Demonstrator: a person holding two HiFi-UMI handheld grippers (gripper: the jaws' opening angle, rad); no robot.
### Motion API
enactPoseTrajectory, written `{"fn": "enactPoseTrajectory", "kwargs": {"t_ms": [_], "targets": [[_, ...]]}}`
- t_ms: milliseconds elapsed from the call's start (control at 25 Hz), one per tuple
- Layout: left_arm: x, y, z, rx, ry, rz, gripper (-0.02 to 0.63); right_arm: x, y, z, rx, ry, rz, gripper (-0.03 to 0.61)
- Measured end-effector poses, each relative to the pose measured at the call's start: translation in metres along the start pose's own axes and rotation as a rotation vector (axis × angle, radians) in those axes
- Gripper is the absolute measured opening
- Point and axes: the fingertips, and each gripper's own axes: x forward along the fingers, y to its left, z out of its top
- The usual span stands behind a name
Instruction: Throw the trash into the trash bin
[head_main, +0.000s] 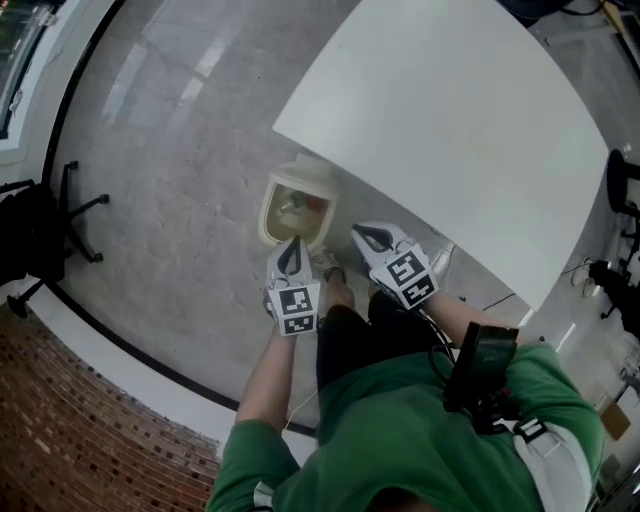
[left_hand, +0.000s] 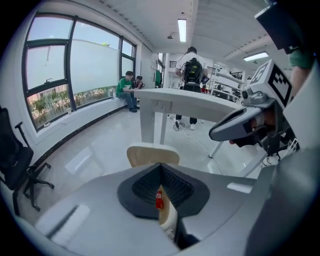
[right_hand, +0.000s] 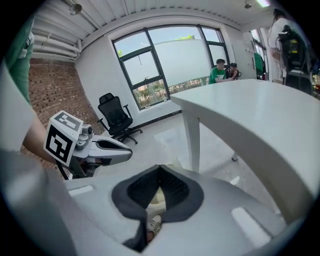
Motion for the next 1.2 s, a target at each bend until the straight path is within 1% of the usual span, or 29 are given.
{"fn": "enactPoseTrajectory", "kwargs": {"t_ms": [160,280,480,640,760,1040,1200], "targets": [[-0.035,-0.013,0.043,0.031,-0.074,-0.013,0.006,-0.034,0.008,0.033,-0.028,-0.039,-0.01,0.003],[-0.049,-0.019,0.071,0.053,-0.133,-0.014,0.006,-0.048,0.006,0.053,-0.042,-0.076,-0.018,0.003],[-0.069,-0.034,0.098,0.094,-0.219,0.017,0.006,-0.072,0.01,0.064,-0.068,-0.14,-0.01,0.003],[-0.101,-0.044,0.115,0.112,-0.278,0.047,0.006,-0.098,0.029,0.074,-0.094,-0.176,-0.001,0.003],[-0.116,-0.042,0.13,0.127,-0.316,0.06,0.006,-0.11,0.035,0.092,-0.107,-0.214,-0.005,0.003],[-0.159,-0.035,0.167,0.142,-0.411,0.089,0.006,-0.146,0.051,0.132,-0.14,-0.312,-0.019,0.003],[-0.178,-0.041,0.17,0.134,-0.442,0.085,0.006,-0.17,0.06,0.135,-0.15,-0.358,-0.041,0.003]]}}
